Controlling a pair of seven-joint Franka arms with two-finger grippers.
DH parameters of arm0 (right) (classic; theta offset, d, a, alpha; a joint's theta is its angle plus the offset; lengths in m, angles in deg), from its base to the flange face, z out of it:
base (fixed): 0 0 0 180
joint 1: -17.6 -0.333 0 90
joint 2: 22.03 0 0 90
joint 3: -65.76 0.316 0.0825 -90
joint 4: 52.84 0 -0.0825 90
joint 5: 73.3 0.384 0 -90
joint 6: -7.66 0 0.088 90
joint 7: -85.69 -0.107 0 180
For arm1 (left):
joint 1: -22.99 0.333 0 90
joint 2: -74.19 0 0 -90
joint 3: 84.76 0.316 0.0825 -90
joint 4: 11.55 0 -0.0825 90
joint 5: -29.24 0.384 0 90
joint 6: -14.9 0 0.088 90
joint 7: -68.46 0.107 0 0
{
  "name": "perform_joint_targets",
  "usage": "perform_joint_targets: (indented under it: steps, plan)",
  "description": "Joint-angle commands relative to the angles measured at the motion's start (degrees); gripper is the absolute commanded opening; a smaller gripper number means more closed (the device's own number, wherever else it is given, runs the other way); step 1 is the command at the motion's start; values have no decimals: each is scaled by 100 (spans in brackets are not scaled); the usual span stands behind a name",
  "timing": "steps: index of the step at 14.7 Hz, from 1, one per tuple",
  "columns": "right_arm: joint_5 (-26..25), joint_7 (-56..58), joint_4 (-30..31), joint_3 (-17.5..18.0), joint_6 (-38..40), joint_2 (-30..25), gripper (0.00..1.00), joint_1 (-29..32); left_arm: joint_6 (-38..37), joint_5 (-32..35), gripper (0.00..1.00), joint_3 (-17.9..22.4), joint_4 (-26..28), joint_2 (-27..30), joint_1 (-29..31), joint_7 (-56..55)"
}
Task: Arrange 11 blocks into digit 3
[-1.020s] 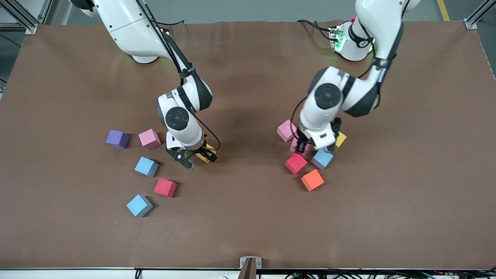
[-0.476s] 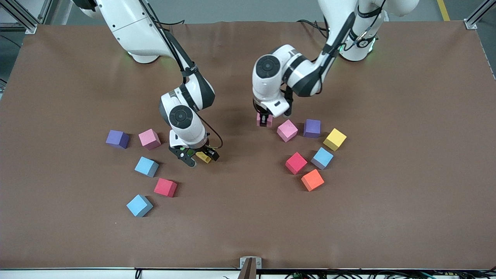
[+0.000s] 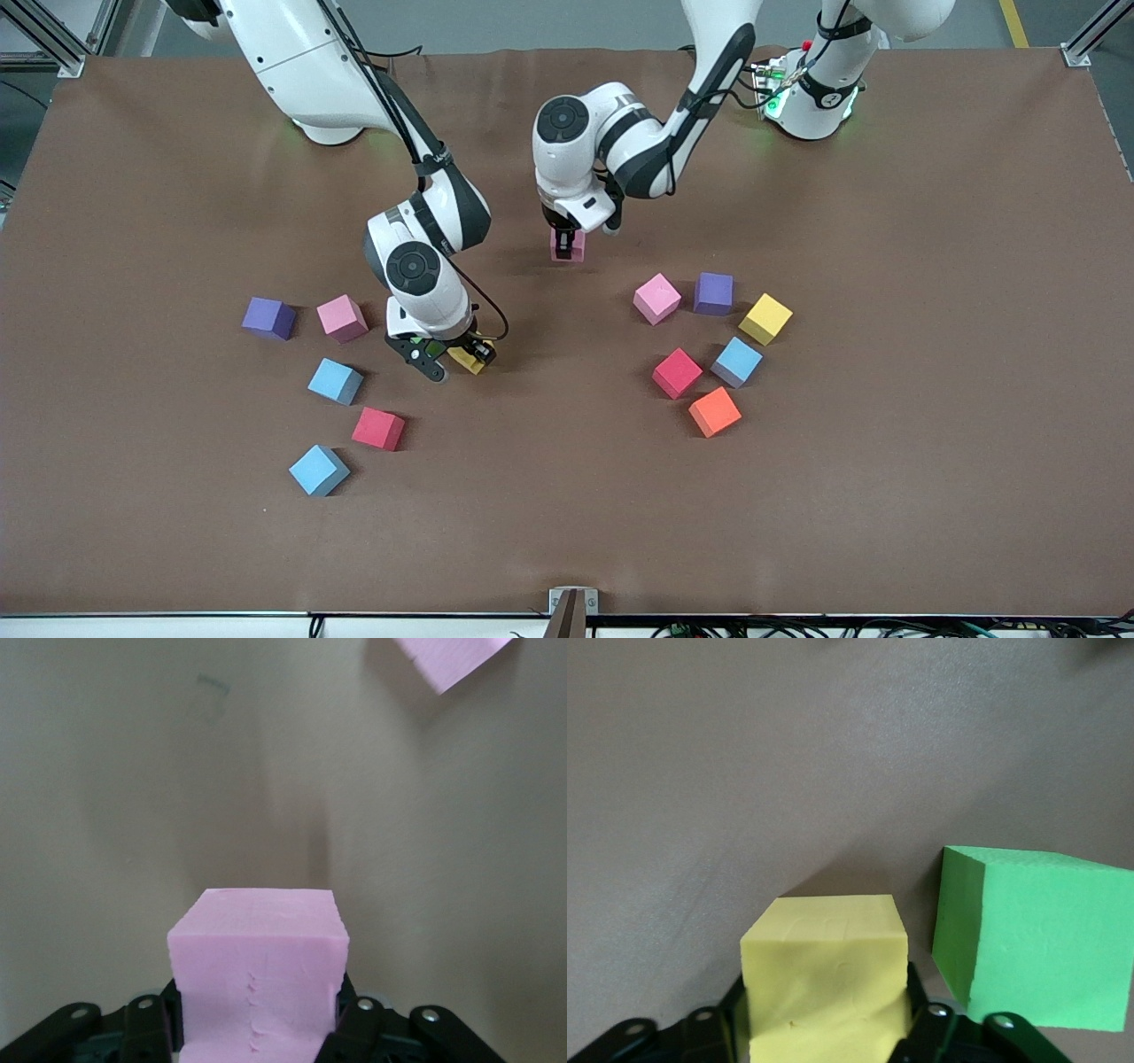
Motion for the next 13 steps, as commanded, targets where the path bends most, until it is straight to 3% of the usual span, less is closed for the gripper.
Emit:
perform_joint_targets:
  steps: [1,5,13]
  plan:
    - [-61,-110,103,-55,41,-42,0,-26,319,-126,36,71,-76,-253,-173,-69]
    - [-61,-223,103,-160,410,-304,0,-8,443,-126,37,71,-198,-368,-183,-175]
    - [-61,-1796,569,-170,1068,-1298,0,-17,479,-118,39,71,-383,-649,-323,-228]
